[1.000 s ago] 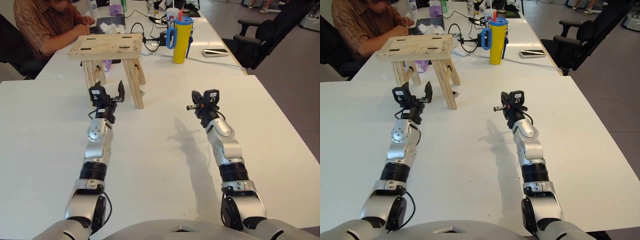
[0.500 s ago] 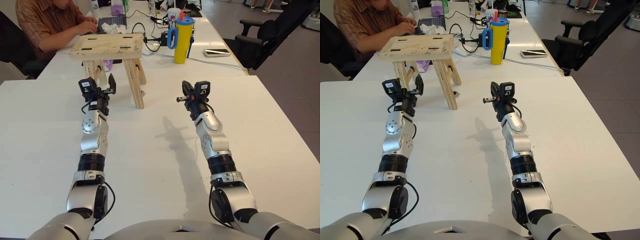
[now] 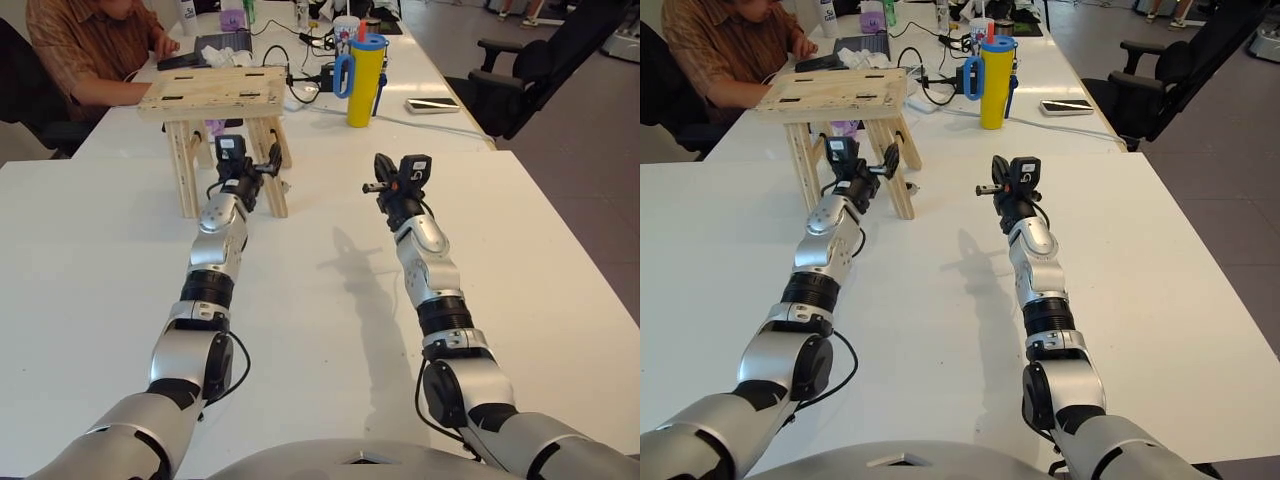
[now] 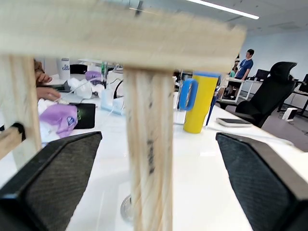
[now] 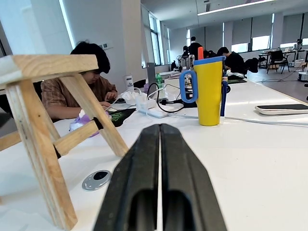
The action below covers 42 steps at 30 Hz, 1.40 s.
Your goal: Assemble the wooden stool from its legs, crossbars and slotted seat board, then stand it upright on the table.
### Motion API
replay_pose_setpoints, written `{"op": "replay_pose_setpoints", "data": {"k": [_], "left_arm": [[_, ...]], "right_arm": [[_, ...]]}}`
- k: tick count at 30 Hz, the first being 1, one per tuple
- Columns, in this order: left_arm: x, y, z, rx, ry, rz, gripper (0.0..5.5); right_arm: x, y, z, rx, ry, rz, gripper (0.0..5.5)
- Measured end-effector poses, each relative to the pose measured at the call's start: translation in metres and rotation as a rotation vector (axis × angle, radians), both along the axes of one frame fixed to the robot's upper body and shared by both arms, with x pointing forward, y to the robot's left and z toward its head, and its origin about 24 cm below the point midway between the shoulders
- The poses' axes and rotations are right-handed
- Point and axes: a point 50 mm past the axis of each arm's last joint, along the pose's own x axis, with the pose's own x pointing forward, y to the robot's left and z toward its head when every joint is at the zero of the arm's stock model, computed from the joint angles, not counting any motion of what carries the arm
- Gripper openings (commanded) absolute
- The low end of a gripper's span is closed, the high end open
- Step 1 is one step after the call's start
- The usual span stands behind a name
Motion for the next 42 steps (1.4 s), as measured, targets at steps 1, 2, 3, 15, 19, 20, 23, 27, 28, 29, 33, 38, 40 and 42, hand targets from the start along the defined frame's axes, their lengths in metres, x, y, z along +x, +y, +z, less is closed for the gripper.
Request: {"op": "replay_pose_setpoints", "data": {"k": [1, 2, 3, 15, 19, 20, 23, 27, 28, 29, 33, 38, 40, 42], "left_arm": [[0.0, 0.0, 0.005, 0.01, -0.041, 0.051, 4.4], [-0.001, 0.001, 0.006, 0.007, -0.057, 0.081, 4.4], [-0.001, 0.003, 0.006, 0.001, -0.061, 0.099, 4.4], [-0.016, 0.0, -0.019, -0.077, -0.061, 0.148, 4.4], [-0.018, -0.006, -0.02, -0.04, -0.078, 0.148, 4.4], [-0.019, -0.007, -0.02, -0.036, -0.084, 0.152, 4.4], [-0.019, -0.008, -0.023, -0.034, -0.081, 0.161, 4.4], [-0.02, -0.014, -0.025, -0.026, -0.075, 0.16, 4.4], [-0.02, -0.018, -0.025, -0.034, -0.073, 0.152, 4.4], [-0.02, -0.02, -0.025, -0.037, -0.073, 0.148, 4.4], [-0.023, -0.021, -0.03, -0.036, -0.065, 0.136, 4.4], [-0.025, -0.02, -0.034, -0.03, -0.055, 0.123, 4.4], [-0.025, -0.02, -0.034, -0.029, -0.056, 0.118, 4.4], [-0.024, -0.02, -0.035, -0.031, -0.054, 0.119, 4.4]], "right_arm": [[0.0, 0.0, -0.001, 0.002, 0.001, 0.004, 0.0], [0.0, 0.0, -0.002, 0.005, 0.002, 0.003, 0.0], [0.001, 0.0, -0.002, 0.008, 0.001, 0.002, 0.0], [0.008, 0.003, -0.001, 0.045, -0.004, 0.056, 0.0], [0.012, 0.0, 0.0, 0.053, 0.003, 0.057, 0.0], [0.013, -0.001, 0.0, 0.054, 0.005, 0.056, 0.0], [0.015, -0.004, 0.0, 0.054, 0.011, 0.052, 0.0], [0.014, -0.003, -0.002, 0.042, 0.008, 0.064, 0.0], [0.014, -0.004, -0.001, 0.039, -0.001, 0.065, 0.0], [0.014, -0.005, -0.001, 0.039, -0.003, 0.063, 0.0], [0.014, -0.006, 0.0, 0.035, -0.007, 0.061, 0.0], [0.012, -0.004, -0.001, 0.04, -0.015, 0.059, 0.0], [0.01, -0.003, -0.006, 0.042, -0.004, 0.057, 0.0], [0.01, -0.003, -0.005, 0.041, -0.005, 0.055, 0.0]]}}
